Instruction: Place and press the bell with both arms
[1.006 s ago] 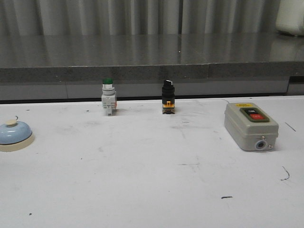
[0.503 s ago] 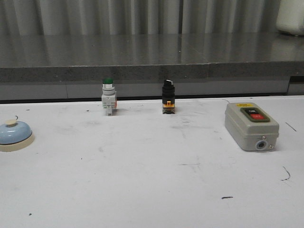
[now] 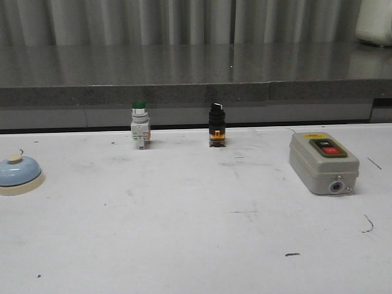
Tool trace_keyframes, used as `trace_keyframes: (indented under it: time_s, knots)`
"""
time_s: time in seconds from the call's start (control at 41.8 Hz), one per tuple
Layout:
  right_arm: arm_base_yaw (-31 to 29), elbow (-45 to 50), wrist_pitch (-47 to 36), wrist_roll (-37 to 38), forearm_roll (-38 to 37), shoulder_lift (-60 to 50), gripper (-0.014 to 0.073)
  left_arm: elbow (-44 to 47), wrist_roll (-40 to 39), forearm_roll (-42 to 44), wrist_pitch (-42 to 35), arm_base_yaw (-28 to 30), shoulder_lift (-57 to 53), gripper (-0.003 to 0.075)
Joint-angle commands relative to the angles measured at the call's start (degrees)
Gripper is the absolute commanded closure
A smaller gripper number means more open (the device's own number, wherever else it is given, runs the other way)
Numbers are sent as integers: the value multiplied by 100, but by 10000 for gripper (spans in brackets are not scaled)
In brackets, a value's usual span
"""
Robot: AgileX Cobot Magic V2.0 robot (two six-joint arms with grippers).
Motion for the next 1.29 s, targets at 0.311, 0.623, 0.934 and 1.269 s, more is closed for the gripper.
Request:
trace_keyframes:
  time_s: [0.311,0.623,0.934,1.269]
  knots:
    - [-17,-395,-259,-60,-43,1435,661,-302,3,-52,-27,7,1465,740]
    - [-17,-395,-265,-60,-43,1846,661,-302,3,-62,35,7,2140,740]
    - [-17,-395,-265,-60,-43,1846,661,-302,14,66,54,7,2319,740]
    - [-17,-395,-265,-60,-43,1846,661,-302,14,82,54,7,2319,740]
